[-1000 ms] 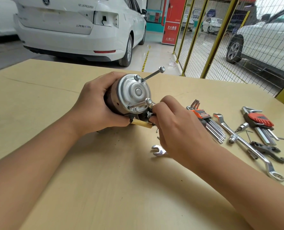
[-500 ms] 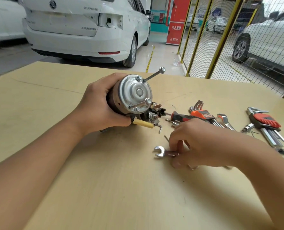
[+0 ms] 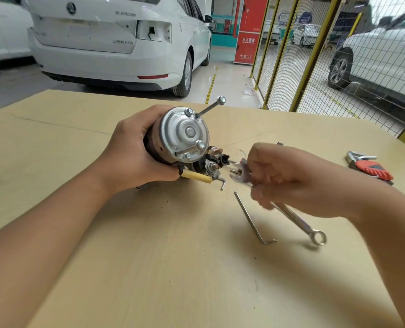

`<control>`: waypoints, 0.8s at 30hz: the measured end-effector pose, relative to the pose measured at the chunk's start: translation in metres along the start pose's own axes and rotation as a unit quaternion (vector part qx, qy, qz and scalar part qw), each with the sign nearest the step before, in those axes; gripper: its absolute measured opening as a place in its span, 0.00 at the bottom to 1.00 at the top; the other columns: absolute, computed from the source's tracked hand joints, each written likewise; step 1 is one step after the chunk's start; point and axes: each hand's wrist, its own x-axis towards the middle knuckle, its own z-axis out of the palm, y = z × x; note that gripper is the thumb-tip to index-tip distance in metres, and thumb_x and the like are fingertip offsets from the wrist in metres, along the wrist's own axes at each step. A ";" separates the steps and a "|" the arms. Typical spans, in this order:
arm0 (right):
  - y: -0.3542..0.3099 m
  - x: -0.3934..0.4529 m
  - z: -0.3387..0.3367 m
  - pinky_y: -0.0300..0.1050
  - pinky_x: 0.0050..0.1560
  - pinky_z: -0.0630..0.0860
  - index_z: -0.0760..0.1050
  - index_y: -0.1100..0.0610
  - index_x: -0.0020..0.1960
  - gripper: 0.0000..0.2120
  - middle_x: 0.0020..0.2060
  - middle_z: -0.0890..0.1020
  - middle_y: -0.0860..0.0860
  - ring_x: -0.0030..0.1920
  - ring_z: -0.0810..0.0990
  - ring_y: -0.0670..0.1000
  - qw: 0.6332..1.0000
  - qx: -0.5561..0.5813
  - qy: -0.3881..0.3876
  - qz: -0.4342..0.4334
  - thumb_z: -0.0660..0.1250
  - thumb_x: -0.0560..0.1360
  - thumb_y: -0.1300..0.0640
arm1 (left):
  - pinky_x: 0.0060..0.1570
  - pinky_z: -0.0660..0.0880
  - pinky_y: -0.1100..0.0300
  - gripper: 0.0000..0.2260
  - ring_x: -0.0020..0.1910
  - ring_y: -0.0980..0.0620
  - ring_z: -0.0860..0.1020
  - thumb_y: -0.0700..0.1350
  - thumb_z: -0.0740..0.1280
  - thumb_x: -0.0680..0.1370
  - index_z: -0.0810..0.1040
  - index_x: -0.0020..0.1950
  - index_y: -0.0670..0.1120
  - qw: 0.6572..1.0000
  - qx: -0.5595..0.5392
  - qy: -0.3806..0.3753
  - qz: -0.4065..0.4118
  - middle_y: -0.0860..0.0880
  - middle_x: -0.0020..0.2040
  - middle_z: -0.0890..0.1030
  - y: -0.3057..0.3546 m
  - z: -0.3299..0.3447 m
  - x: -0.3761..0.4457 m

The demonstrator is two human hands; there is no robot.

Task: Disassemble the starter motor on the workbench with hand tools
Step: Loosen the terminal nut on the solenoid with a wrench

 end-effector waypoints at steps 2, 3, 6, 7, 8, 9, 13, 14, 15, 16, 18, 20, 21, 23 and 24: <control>0.001 0.001 0.004 0.51 0.29 0.78 0.66 0.55 0.44 0.12 0.36 0.78 0.57 0.31 0.82 0.58 0.993 0.119 0.012 -0.003 0.68 0.77 0.65 | 0.54 0.74 0.70 0.41 0.55 0.60 0.81 0.44 0.83 0.56 0.75 0.63 0.69 1.000 -0.001 0.001 -0.001 0.63 0.56 0.82 0.000 0.000 0.000; 0.002 0.004 0.010 0.49 0.27 0.77 0.65 0.57 0.44 0.12 0.35 0.77 0.58 0.28 0.80 0.58 0.988 0.154 0.021 -0.002 0.67 0.78 0.67 | 0.54 0.74 0.70 0.41 0.55 0.59 0.81 0.44 0.83 0.56 0.75 0.63 0.69 1.000 0.000 0.001 0.000 0.63 0.56 0.82 0.000 0.000 0.000; 0.006 0.013 0.027 0.43 0.23 0.69 0.64 0.57 0.43 0.13 0.33 0.78 0.58 0.24 0.70 0.54 0.975 0.217 0.047 0.010 0.67 0.77 0.66 | 0.54 0.76 0.67 0.41 0.55 0.57 0.81 0.44 0.83 0.56 0.75 0.63 0.69 1.000 0.000 -0.001 -0.003 0.61 0.56 0.83 -0.001 -0.001 0.000; 0.007 0.014 0.029 0.43 0.24 0.68 0.64 0.56 0.43 0.13 0.33 0.78 0.59 0.25 0.69 0.53 0.970 0.236 0.045 0.014 0.68 0.76 0.65 | 0.54 0.76 0.67 0.41 0.55 0.57 0.81 0.44 0.83 0.55 0.75 0.63 0.70 1.000 -0.001 -0.001 -0.005 0.61 0.56 0.83 -0.001 -0.001 0.000; 0.007 0.015 0.030 0.43 0.24 0.69 0.64 0.56 0.43 0.12 0.34 0.78 0.60 0.25 0.69 0.53 0.965 0.258 0.038 0.016 0.68 0.75 0.65 | 0.54 0.76 0.67 0.41 0.55 0.57 0.81 0.44 0.83 0.55 0.75 0.63 0.70 1.000 -0.003 -0.001 -0.005 0.61 0.56 0.83 -0.002 -0.002 0.000; 0.008 0.016 0.030 0.43 0.24 0.69 0.64 0.56 0.42 0.13 0.34 0.78 0.61 0.26 0.69 0.53 0.960 0.280 0.028 0.016 0.68 0.76 0.65 | 0.54 0.76 0.68 0.41 0.55 0.58 0.81 0.44 0.83 0.55 0.75 0.63 0.70 1.000 -0.004 -0.002 -0.004 0.62 0.56 0.83 -0.002 -0.002 0.000; 0.010 0.015 0.029 0.44 0.25 0.72 0.64 0.55 0.42 0.13 0.35 0.78 0.62 0.26 0.71 0.54 0.941 0.335 -0.007 0.040 0.67 0.77 0.66 | 0.55 0.75 0.69 0.41 0.56 0.59 0.81 0.44 0.83 0.56 0.75 0.63 0.70 1.000 -0.007 -0.002 0.001 0.63 0.56 0.82 -0.001 -0.002 0.000; 0.009 0.015 0.030 0.45 0.25 0.73 0.65 0.55 0.42 0.13 0.35 0.79 0.62 0.26 0.71 0.54 0.940 0.337 -0.011 0.048 0.67 0.77 0.66 | 0.55 0.75 0.69 0.41 0.55 0.60 0.81 0.43 0.83 0.56 0.75 0.63 0.70 1.000 -0.008 -0.002 0.001 0.63 0.56 0.82 -0.001 -0.002 0.000; 0.008 0.014 0.030 0.45 0.25 0.74 0.65 0.54 0.41 0.13 0.35 0.79 0.62 0.26 0.72 0.54 0.940 0.337 -0.011 0.053 0.68 0.76 0.65 | 0.55 0.75 0.69 0.41 0.55 0.60 0.81 0.43 0.83 0.55 0.75 0.63 0.71 1.000 -0.008 -0.002 0.001 0.63 0.56 0.82 -0.001 -0.002 0.000; 0.006 0.014 0.031 0.47 0.26 0.75 0.65 0.54 0.41 0.13 0.35 0.79 0.62 0.26 0.73 0.55 0.940 0.338 -0.011 0.057 0.68 0.76 0.65 | 0.55 0.75 0.68 0.41 0.55 0.60 0.81 0.43 0.83 0.55 0.75 0.63 0.70 1.000 -0.008 -0.001 0.002 0.63 0.56 0.82 -0.001 -0.002 0.000; 0.001 0.013 0.033 0.50 0.27 0.78 0.66 0.54 0.40 0.14 0.36 0.79 0.63 0.26 0.77 0.57 0.936 0.347 -0.011 0.065 0.68 0.77 0.66 | 0.55 0.75 0.68 0.41 0.55 0.60 0.81 0.43 0.83 0.55 0.75 0.63 0.70 1.000 -0.010 0.001 0.004 0.63 0.56 0.82 -0.001 -0.002 0.000; -0.005 0.013 0.038 0.51 0.29 0.80 0.65 0.54 0.41 0.15 0.36 0.79 0.64 0.28 0.80 0.59 0.925 0.373 -0.014 0.071 0.68 0.77 0.67 | 0.54 0.74 0.69 0.41 0.55 0.62 0.80 0.43 0.83 0.55 0.75 0.63 0.69 1.000 -0.012 0.003 0.005 0.64 0.56 0.82 -0.001 -0.001 0.000; -0.009 0.013 0.042 0.52 0.30 0.80 0.64 0.54 0.41 0.15 0.36 0.79 0.64 0.29 0.81 0.60 0.919 0.387 -0.012 0.073 0.68 0.77 0.67 | 0.54 0.74 0.70 0.41 0.55 0.62 0.80 0.43 0.83 0.56 0.75 0.63 0.69 1.000 -0.014 0.004 0.006 0.64 0.56 0.82 -0.001 -0.001 0.000; -0.016 0.015 0.051 0.55 0.33 0.82 0.63 0.55 0.42 0.15 0.36 0.79 0.65 0.30 0.82 0.61 0.909 0.408 0.005 0.082 0.67 0.78 0.68 | 0.55 0.74 0.69 0.41 0.55 0.61 0.81 0.43 0.83 0.56 0.75 0.63 0.69 1.000 -0.016 0.004 0.006 0.65 0.56 0.82 -0.002 -0.001 0.000; -0.019 0.016 0.056 0.57 0.34 0.82 0.63 0.55 0.42 0.15 0.36 0.79 0.65 0.31 0.83 0.62 0.903 0.420 0.018 0.089 0.67 0.78 0.68 | 0.55 0.74 0.69 0.41 0.55 0.61 0.81 0.43 0.83 0.56 0.75 0.63 0.69 1.000 -0.015 0.004 0.006 0.65 0.56 0.82 -0.002 -0.001 0.000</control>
